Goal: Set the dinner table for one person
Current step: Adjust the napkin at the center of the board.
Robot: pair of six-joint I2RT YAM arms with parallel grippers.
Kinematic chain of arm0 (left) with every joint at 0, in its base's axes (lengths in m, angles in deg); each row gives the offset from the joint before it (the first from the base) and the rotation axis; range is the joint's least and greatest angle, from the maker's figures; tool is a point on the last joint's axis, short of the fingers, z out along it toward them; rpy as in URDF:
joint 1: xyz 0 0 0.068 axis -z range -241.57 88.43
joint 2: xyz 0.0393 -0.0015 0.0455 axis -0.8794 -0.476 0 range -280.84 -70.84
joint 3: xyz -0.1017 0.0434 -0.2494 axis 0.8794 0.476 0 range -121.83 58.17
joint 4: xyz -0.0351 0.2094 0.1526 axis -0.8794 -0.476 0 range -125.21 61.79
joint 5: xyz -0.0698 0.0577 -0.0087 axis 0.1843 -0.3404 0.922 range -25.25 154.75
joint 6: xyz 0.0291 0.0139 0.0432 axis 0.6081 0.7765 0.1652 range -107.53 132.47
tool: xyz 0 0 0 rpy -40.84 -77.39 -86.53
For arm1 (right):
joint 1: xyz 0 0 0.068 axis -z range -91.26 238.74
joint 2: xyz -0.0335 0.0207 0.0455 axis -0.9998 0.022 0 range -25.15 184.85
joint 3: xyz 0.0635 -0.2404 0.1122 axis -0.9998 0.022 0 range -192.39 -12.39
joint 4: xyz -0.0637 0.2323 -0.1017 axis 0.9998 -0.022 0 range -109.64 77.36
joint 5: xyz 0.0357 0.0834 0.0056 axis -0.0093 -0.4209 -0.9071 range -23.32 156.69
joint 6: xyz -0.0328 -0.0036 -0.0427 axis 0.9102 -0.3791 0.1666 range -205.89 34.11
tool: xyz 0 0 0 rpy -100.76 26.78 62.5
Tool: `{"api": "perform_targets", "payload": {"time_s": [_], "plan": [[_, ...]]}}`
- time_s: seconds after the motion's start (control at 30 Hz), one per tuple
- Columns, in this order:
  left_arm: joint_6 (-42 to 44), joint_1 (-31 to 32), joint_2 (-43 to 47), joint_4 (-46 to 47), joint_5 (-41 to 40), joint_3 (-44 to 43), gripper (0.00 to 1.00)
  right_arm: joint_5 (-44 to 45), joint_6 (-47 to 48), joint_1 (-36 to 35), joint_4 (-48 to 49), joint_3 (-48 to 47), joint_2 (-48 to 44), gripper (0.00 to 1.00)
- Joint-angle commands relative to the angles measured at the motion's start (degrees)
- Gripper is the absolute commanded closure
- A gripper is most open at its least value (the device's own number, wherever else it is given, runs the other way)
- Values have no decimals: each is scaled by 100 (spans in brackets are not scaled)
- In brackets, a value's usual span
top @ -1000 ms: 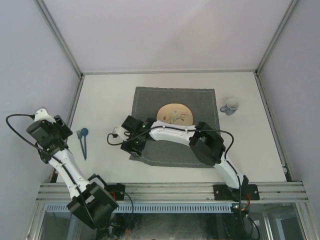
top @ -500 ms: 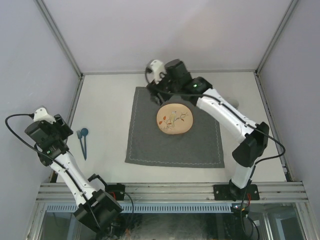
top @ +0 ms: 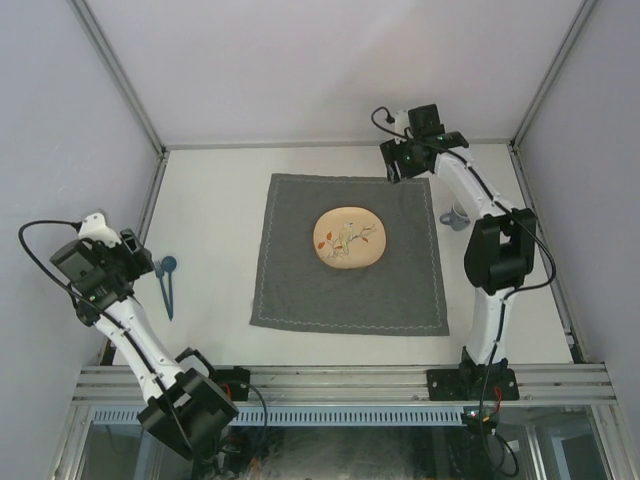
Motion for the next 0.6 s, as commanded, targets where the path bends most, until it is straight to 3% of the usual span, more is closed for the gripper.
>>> {"api": "perform_targets", "payload": {"time_s": [0.0,0.17,0.57], "plan": [[280,-34,-62,58,172,-144,34,-43,-70,510,-192,-1173,827,38],[294,-33,-34,61,136,-53,34,-92,-203,885,-636,-2379,1727,39],[472,-30,197,-109,34,-7,34,119,-232,1088,-432,-2370,2186,39]]}}
